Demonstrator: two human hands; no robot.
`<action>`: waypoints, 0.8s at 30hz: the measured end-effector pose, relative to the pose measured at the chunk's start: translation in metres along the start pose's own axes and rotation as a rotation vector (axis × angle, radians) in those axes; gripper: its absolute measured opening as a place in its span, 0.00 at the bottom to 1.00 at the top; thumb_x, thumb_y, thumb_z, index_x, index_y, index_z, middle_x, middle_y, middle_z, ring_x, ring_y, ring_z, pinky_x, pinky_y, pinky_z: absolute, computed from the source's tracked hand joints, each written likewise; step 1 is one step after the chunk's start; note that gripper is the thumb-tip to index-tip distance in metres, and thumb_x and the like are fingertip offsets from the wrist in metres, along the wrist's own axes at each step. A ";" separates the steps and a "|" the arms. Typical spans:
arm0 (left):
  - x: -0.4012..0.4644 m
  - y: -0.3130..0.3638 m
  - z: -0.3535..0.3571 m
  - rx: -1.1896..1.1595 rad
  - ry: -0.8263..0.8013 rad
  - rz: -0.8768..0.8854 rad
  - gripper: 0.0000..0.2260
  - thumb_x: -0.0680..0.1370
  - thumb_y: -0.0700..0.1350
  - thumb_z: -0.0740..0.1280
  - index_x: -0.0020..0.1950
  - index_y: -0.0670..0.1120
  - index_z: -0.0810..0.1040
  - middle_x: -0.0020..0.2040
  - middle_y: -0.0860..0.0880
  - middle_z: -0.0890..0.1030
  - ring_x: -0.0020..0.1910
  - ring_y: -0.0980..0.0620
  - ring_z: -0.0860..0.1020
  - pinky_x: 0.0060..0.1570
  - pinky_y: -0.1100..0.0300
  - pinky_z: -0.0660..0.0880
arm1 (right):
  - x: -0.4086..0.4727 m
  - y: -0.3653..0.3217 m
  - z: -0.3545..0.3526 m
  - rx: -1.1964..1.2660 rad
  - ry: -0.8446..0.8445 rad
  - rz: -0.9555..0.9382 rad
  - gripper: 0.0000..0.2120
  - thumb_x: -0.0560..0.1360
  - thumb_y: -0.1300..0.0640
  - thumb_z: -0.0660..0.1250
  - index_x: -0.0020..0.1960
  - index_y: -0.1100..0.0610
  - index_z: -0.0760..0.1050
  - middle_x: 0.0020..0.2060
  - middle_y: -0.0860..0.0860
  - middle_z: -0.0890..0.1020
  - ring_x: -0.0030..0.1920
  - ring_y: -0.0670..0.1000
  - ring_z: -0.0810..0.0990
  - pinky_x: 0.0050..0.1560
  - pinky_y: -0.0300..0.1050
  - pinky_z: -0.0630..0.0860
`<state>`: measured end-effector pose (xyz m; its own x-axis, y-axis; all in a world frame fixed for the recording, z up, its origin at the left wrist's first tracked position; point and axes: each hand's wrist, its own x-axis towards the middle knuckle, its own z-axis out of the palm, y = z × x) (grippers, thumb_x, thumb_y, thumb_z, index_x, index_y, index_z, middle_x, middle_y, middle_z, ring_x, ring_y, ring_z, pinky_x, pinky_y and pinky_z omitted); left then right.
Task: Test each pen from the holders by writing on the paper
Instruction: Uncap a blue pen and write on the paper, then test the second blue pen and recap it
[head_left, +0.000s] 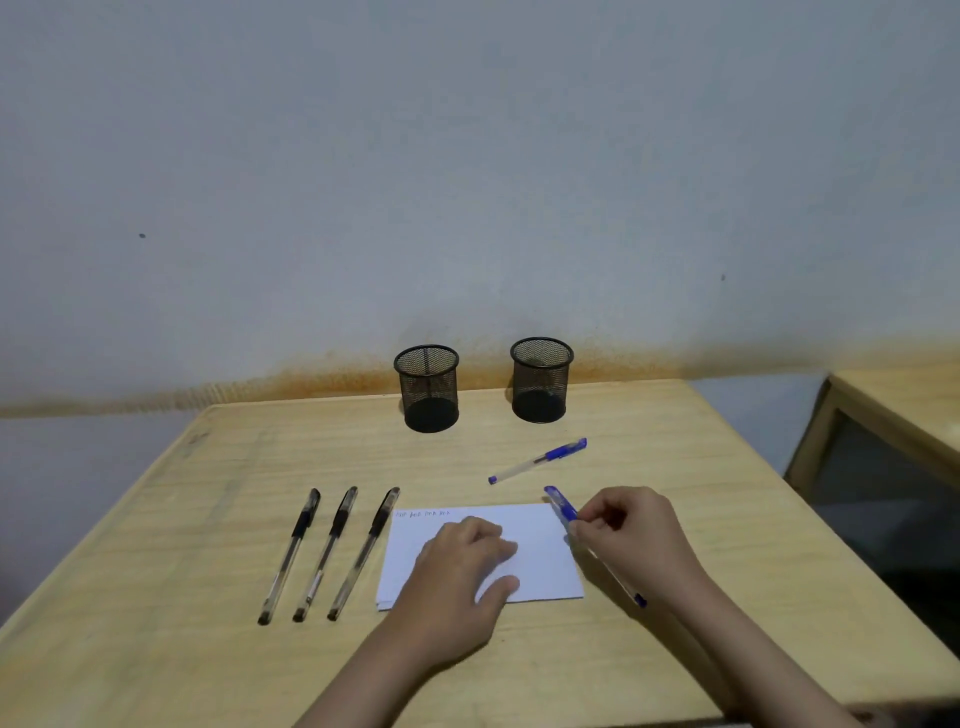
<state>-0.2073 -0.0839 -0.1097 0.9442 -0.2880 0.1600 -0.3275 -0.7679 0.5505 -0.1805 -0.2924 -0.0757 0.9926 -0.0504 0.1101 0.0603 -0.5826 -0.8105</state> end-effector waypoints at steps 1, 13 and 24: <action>-0.002 -0.002 0.004 0.004 0.006 -0.001 0.16 0.76 0.55 0.61 0.64 0.56 0.73 0.64 0.59 0.69 0.65 0.62 0.63 0.68 0.56 0.62 | -0.001 0.004 0.002 -0.021 0.025 -0.007 0.07 0.66 0.62 0.70 0.31 0.56 0.79 0.25 0.50 0.80 0.25 0.42 0.72 0.27 0.33 0.67; 0.001 -0.005 0.012 -0.006 0.083 0.030 0.15 0.77 0.54 0.60 0.63 0.56 0.73 0.66 0.59 0.68 0.66 0.61 0.63 0.66 0.59 0.63 | 0.010 0.007 0.009 -0.074 0.104 -0.024 0.08 0.70 0.58 0.68 0.32 0.56 0.77 0.27 0.50 0.80 0.30 0.49 0.79 0.32 0.47 0.76; 0.000 -0.004 0.013 0.006 0.069 0.032 0.16 0.78 0.55 0.58 0.65 0.57 0.71 0.67 0.60 0.68 0.67 0.62 0.61 0.67 0.59 0.63 | 0.107 0.005 0.018 -0.488 -0.002 -0.164 0.13 0.74 0.60 0.66 0.57 0.51 0.80 0.56 0.49 0.78 0.52 0.52 0.76 0.47 0.43 0.73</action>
<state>-0.2062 -0.0888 -0.1224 0.9333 -0.2725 0.2339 -0.3577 -0.7625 0.5391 -0.0717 -0.2864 -0.0783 0.9745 0.0744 0.2119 0.1595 -0.8933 -0.4201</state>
